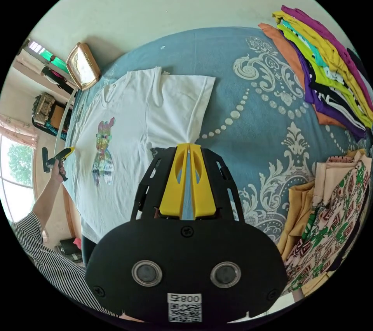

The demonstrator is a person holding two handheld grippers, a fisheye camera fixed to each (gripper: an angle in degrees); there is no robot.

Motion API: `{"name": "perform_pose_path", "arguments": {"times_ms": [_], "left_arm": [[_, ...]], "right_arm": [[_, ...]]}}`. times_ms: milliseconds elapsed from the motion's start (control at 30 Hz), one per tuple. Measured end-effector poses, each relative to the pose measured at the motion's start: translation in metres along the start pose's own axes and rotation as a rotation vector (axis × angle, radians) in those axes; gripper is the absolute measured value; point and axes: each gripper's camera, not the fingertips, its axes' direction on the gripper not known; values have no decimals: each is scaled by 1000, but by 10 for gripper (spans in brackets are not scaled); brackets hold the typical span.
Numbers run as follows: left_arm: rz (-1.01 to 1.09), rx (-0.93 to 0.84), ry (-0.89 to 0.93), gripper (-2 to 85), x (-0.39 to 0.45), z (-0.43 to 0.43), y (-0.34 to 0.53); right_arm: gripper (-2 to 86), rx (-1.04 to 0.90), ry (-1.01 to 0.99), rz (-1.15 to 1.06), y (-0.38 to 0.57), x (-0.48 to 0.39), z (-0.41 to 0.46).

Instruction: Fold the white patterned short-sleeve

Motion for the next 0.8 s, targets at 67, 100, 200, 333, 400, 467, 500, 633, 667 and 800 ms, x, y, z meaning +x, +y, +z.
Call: {"name": "perform_pose_path", "arguments": {"times_ms": [67, 100, 200, 333, 400, 467, 500, 633, 667, 800], "left_arm": [[-31, 14, 7, 13, -5, 5, -3], [-35, 16, 11, 14, -6, 6, -4], [-58, 23, 49, 13, -13, 6, -6], [-18, -1, 26, 14, -14, 8, -4], [-23, -12, -6, 17, -18, 9, -3], [-63, 68, 58, 29, -29, 0, -1], [-66, 81, 79, 35, -31, -1, -1], [-109, 72, 88, 61, -48, 2, -13], [-115, 69, 111, 60, -51, 6, -16], [-99, 29, 99, 27, -51, 14, -20]], "right_arm": [[3, 6, -21, 36, -1, 7, 6], [3, 10, -36, 46, -3, 10, 8], [3, 1, -45, 39, -5, 13, 8], [3, -5, -57, 29, 1, 15, 11], [3, 8, -88, 60, 3, 20, 13], [3, 37, -117, 89, 4, 25, 10], [4, 52, -127, 97, 5, 26, 8], [2, 82, -142, 136, 10, 32, 2], [2, 83, -144, 139, 11, 32, 2], [1, 70, -153, 146, 14, 33, 2]]}}
